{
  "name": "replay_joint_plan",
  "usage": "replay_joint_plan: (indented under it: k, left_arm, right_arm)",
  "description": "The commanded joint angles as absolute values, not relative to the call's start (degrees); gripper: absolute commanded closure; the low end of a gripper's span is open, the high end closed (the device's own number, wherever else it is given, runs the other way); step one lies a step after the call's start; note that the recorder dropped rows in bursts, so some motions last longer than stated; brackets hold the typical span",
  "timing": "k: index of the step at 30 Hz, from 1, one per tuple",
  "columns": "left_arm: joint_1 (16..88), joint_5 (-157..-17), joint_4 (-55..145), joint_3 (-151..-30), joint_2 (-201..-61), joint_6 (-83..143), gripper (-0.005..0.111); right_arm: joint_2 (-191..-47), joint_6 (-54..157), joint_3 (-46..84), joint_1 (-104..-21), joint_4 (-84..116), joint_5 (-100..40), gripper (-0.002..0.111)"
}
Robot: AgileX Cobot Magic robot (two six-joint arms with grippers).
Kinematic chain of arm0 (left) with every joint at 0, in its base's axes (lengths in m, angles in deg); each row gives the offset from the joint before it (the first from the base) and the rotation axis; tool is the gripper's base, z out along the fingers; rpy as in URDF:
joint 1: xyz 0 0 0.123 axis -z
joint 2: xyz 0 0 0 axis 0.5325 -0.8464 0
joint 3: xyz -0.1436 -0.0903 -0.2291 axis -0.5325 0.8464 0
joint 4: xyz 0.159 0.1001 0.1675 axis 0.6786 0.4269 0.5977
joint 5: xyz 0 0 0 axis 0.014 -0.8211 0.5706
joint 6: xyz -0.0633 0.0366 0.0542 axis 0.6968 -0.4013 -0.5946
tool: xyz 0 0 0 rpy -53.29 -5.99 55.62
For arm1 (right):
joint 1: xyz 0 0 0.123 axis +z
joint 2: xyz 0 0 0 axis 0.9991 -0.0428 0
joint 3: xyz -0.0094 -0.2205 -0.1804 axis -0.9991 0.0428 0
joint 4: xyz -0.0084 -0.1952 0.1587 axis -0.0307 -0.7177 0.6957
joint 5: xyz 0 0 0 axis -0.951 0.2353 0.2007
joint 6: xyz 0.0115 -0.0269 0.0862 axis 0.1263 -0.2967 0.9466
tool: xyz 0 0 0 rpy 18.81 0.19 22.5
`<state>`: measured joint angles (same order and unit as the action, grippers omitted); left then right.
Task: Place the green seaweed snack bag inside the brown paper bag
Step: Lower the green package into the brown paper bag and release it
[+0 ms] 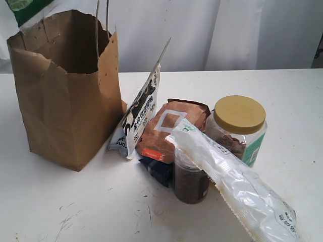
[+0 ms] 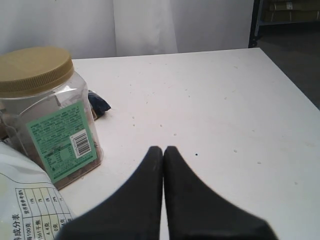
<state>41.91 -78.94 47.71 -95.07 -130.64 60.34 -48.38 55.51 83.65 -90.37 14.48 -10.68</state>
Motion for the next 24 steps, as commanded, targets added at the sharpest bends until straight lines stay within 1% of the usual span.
replay_joint_plan:
  k: [1, 8, 11, 14, 20, 24]
  left_arm:
    - [41.77, -77.43, 47.42, -95.32, -135.29, 60.87, 0.107]
    - [41.77, -78.08, 47.9, -95.21, -137.56, 59.12, 0.107]
    - [41.77, -78.22, 51.91, -95.21, -137.56, 58.98, 0.107]
    - [41.77, -81.51, 56.65, -95.21, -137.95, 58.98, 0.107]
    - [41.77, -82.47, 57.04, -95.21, -138.88, 58.98, 0.107]
    - [41.77, -86.21, 57.04, -95.21, -138.88, 58.98, 0.107]
  right_arm:
    - [-47.95, 55.56, 83.86, -90.67, 14.8, -11.56, 0.108]
    - [-47.95, 55.56, 83.86, -90.67, 14.8, -11.56, 0.108]
    - [-47.95, 55.56, 83.86, -90.67, 14.8, -11.56, 0.108]
    - [-47.95, 55.56, 83.86, -90.67, 14.8, -11.56, 0.108]
    - [-47.95, 55.56, 83.86, -90.67, 14.8, -11.56, 0.108]
    - [-47.95, 55.56, 83.86, -90.67, 14.8, -11.56, 0.108]
